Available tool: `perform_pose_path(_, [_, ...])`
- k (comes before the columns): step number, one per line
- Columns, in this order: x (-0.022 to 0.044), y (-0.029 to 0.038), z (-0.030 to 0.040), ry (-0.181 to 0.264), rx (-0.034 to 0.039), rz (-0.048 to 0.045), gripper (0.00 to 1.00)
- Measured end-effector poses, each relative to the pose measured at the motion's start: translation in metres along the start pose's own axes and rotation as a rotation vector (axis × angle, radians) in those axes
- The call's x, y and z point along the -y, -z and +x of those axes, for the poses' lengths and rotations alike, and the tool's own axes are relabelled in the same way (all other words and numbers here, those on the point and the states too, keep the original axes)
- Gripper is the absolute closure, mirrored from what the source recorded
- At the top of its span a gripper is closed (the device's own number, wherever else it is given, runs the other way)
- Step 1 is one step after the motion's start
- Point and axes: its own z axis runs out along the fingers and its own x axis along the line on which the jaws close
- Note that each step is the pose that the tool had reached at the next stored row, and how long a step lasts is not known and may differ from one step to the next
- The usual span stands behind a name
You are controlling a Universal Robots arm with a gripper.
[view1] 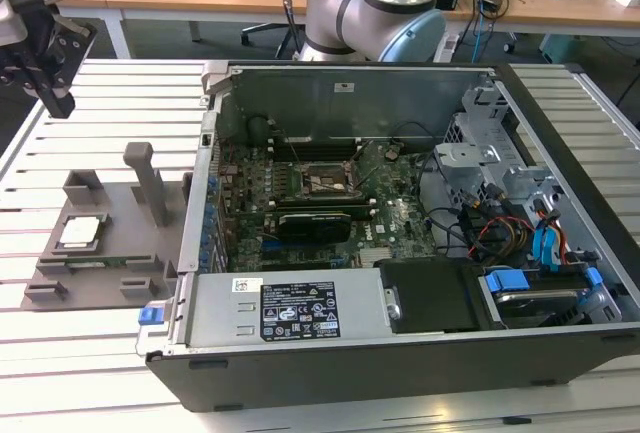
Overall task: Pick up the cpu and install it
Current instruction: 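Reach for the cpu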
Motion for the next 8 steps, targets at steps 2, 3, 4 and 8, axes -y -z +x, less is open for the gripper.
perform_pose_path(2, [0.0, 0.0, 0.0002, 0.0, 0.0, 0.0, 0.89])
perform_pose_path(3, [0.0, 0.0, 0.0004, 0.0, 0.0, 0.0, 0.89])
perform_pose_path(4, [0.0, 0.0, 0.0006, 0.0, 0.0, 0.0, 0.89])
perform_pose_path(8, [0.0001, 0.0, 0.001, 0.0, 0.0, 0.0, 0.89])
